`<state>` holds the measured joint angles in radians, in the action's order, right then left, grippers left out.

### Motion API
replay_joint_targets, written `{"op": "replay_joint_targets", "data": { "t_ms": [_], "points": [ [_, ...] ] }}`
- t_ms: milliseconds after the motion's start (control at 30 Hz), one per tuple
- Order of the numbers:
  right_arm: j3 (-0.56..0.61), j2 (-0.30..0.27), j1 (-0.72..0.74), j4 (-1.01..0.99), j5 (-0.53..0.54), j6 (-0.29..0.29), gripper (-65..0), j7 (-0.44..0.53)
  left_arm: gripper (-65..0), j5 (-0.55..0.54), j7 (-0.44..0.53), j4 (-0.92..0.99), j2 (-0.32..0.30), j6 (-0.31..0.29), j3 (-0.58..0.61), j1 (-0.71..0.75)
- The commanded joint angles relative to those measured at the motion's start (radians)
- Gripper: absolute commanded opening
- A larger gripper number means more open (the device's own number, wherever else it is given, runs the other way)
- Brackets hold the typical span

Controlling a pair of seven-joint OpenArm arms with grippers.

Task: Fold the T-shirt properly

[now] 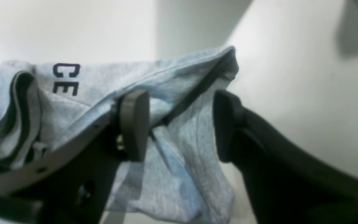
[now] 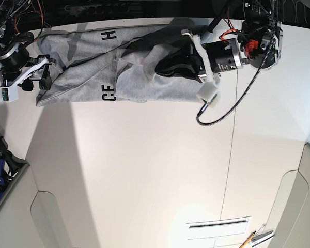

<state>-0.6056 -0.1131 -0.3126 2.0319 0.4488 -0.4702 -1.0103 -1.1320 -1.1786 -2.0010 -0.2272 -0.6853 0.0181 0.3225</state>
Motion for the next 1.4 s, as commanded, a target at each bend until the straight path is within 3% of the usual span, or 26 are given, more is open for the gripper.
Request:
{"op": "replay_joint_targets", "data": {
  "t_ms": [0,200,333,600,800,867,1033,1200,1367],
  "points": [
    [-0.005,-0.008,0.004,0.020,0.014,0.002,-32.5,0.023,-65.0,0.003,0.032,-0.016,0.004,-0.013,0.016,-0.004],
    [-0.005,-0.008,0.004,0.020,0.015,0.002,-32.5,0.023,-65.0,0.415,0.294,-0.017,0.033,-0.013,0.098,-0.012],
    [-0.005,-0.008,0.004,0.020,0.014,0.003,-32.5,0.024,-65.0,0.655,0.375,-0.017,0.033,-0.003,0.106,-0.015],
    [-0.005,-0.008,0.005,0.020,0.014,0.003,-32.5,0.038,-65.0,0.785,0.412,-0.095,0.033,0.077,0.143,-0.014],
    [-0.005,-0.008,0.004,0.020,0.014,0.003,-32.5,0.038,-65.0,1.029,0.467,-0.162,0.018,0.099,0.332,-0.015],
    [-0.005,-0.008,0.004,0.020,0.014,0.003,-32.5,0.038,-65.0,1.126,0.500,-0.162,-0.015,0.110,0.405,-0.014],
    [-0.005,-0.008,0.005,0.020,0.014,0.003,-32.5,0.040,-65.0,1.370,0.572,-0.163,-0.125,0.252,0.576,-0.015],
    [-0.005,-0.008,0.005,0.020,0.015,0.003,-32.5,0.046,-65.0,1.574,0.578,-0.162,-0.212,0.416,0.741,-0.015],
    [-0.005,-0.008,0.005,0.020,0.015,0.003,-32.5,0.051,-65.0,1.741,0.576,-0.162,-0.234,0.529,0.911,-0.019]
  ]
}}
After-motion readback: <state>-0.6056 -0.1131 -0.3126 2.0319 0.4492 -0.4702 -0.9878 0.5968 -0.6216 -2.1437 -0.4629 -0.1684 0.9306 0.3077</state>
